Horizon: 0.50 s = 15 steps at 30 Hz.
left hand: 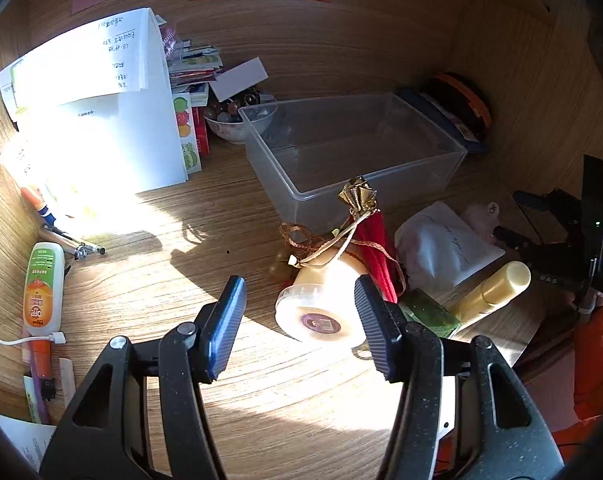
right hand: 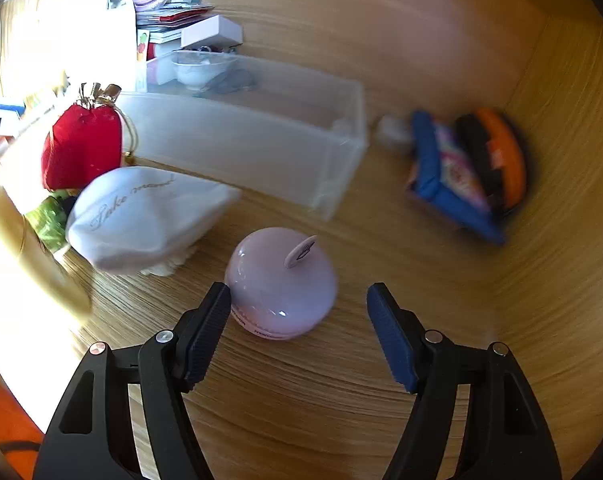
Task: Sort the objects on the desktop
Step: 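Set the pink container on the desk with the right tool while the left tool releases the pouch, then grasp the red pouch by its gold top with the right tool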
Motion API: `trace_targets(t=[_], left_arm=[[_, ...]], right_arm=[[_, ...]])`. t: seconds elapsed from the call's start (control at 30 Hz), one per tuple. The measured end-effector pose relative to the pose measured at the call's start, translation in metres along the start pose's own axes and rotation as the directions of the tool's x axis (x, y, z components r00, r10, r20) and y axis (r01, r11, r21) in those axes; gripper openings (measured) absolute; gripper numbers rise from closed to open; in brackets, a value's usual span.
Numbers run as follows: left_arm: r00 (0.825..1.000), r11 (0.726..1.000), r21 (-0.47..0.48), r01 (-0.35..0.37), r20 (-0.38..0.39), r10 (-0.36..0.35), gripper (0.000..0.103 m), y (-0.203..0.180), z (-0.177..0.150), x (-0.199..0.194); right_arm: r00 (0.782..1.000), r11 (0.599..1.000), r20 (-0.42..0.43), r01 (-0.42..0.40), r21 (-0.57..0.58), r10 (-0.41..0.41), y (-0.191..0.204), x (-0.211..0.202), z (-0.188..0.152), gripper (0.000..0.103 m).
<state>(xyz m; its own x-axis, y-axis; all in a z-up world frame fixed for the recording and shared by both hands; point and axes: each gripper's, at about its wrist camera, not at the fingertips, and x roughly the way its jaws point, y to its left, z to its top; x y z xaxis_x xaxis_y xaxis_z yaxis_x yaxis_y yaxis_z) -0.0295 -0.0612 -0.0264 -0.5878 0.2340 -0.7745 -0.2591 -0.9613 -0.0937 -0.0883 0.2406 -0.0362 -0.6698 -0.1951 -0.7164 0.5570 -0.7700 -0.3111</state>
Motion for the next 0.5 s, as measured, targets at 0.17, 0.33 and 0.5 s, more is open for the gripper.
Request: trace_targets(t=[0.17, 0.33, 0.5], left_arm=[[1.000, 1.000, -0.004, -0.017, 0.006, 0.017, 0.058, 0.011, -0.005, 0.000], [1.000, 1.000, 0.004, -0.003, 0.005, 0.003, 0.060, 0.016, -0.009, 0.004], [0.999, 0.999, 0.015, 0.050, -0.011, -0.050, 0.060, 0.017, -0.011, 0.010]], right_arm=[[0.998, 0.999, 0.058, 0.036, -0.014, -0.035, -0.006, -0.035, 0.019, 0.069], [0.986, 0.992, 0.114, -0.122, 0.004, 0.121, 0.009, -0.060, 0.057, 0.080], [0.958, 0.956, 0.064, -0.271, -0.111, 0.279, 0.057, -0.052, 0.099, 0.082]])
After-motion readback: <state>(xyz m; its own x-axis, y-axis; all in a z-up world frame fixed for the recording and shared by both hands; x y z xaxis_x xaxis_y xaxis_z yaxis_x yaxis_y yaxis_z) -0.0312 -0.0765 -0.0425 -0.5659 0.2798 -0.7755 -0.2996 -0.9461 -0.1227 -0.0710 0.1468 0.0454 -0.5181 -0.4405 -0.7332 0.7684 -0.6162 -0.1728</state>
